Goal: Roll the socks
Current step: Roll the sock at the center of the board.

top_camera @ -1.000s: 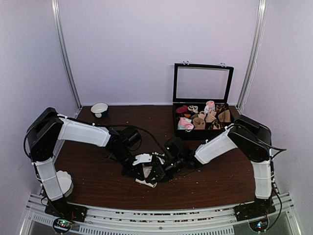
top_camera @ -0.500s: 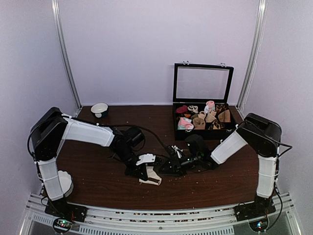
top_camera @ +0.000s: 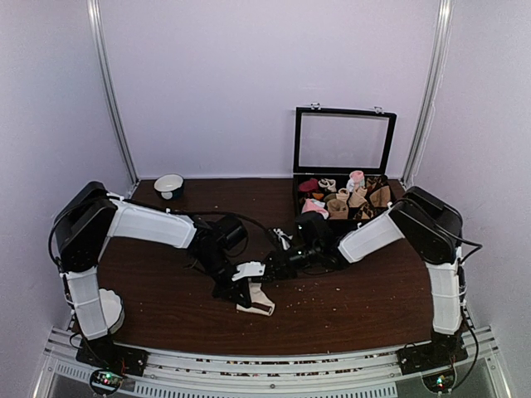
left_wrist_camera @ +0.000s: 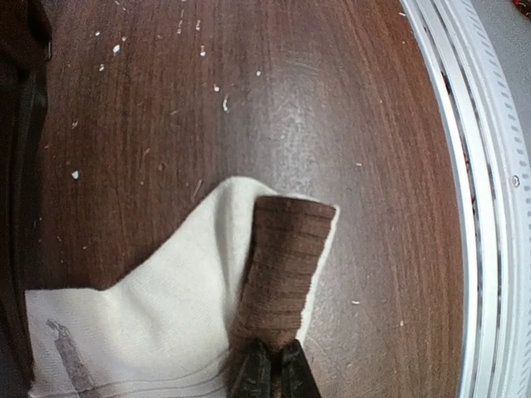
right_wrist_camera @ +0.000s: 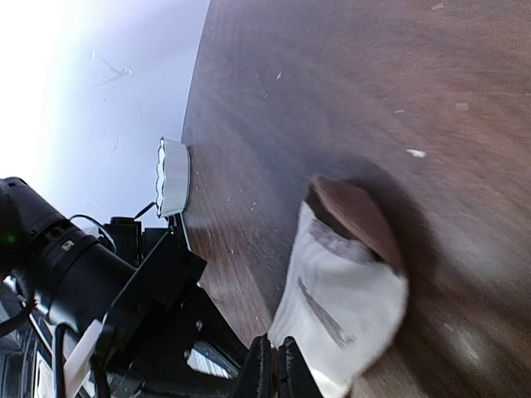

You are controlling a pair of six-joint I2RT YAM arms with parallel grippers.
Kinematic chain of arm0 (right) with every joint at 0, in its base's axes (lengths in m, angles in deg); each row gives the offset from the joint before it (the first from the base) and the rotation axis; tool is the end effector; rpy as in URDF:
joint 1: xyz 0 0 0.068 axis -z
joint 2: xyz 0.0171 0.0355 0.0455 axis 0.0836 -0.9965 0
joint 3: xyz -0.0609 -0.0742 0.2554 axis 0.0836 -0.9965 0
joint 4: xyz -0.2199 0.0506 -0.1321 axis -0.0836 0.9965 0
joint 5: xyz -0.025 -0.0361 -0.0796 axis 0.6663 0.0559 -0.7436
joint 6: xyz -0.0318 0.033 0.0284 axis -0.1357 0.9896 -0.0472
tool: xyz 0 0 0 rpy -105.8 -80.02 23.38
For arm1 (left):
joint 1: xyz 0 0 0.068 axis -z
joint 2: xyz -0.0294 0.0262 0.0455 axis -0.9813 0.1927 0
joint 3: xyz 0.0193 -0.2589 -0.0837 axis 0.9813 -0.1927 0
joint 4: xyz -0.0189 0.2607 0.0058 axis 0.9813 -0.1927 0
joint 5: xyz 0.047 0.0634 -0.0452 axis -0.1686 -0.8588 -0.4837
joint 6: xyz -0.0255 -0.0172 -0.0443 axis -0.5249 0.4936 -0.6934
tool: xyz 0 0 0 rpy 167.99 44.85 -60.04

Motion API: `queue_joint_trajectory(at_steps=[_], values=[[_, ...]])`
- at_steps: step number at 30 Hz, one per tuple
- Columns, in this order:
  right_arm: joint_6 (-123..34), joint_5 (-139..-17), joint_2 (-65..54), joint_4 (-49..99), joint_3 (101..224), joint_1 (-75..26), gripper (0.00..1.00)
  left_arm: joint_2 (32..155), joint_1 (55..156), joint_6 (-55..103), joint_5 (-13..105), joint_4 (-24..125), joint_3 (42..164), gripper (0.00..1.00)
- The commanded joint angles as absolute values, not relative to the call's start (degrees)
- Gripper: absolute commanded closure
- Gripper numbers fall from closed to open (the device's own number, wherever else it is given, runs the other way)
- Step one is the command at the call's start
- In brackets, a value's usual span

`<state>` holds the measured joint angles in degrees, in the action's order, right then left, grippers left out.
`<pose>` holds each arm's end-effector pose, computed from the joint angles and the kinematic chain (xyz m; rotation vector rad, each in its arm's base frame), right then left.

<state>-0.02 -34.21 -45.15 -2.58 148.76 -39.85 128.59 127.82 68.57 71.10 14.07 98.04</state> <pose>0.2752 0.3112 0.1126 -0.5149 2.4923 1.8127 0.2172 -0.2793 0.1369 1.9501 2.1187 -0.9022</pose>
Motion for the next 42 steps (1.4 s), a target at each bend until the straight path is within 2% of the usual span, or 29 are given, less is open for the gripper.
queue_joint_trajectory(at_steps=[1, 5, 8, 10, 19, 25, 29, 40, 41, 42], values=[[0.9, -33.6, -49.4, -1.3, 153.3, -41.7, 0.94, 130.7, 128.5, 69.9, 70.6, 10.4, 97.8, 1.00], [-1.3, -35.6, -53.4, 4.8, 158.4, -42.5, 0.95, 131.0, 128.6, 70.1, 70.4, 10.4, 98.0, 1.00], [-8.0, -42.6, -54.5, 17.3, 161.4, -42.3, 1.00, 131.0, 128.6, 70.1, 70.3, 10.3, 98.2, 1.00], [-10.1, -47.8, -53.9, 20.8, 160.3, -41.6, 1.00, 131.1, 128.6, 70.1, 70.3, 10.2, 98.7, 1.00], [-15.9, -59.0, -41.7, 19.5, 144.0, -34.1, 1.00, 135.1, 130.4, 69.9, 71.7, 10.5, 106.8, 1.00], [-17.3, -58.0, -38.2, 17.4, 140.3, -31.8, 1.00, 140.1, 130.6, 66.1, 72.5, 11.3, 111.2, 1.00], [-16.4, -54.5, -36.5, 10.2, 137.3, -31.9, 1.00, 142.8, 130.5, 63.3, 73.1, 11.4, 111.6, 1.00], [-18.7, -54.3, -24.6, 1.6, 122.3, -32.1, 0.58, 149.4, 126.6, 62.1, 86.0, 1.7, 117.2, 1.00], [-19.2, -54.7, -22.9, 1.0, 120.7, -32.2, 0.48, 149.6, 126.6, 62.3, 86.3, 1.3, 117.4, 1.00], [-19.8, -56.1, -21.2, 0.9, 119.2, -32.3, 0.24, 149.9, 126.7, 62.6, 86.7, 0.7, 117.6, 1.00]])
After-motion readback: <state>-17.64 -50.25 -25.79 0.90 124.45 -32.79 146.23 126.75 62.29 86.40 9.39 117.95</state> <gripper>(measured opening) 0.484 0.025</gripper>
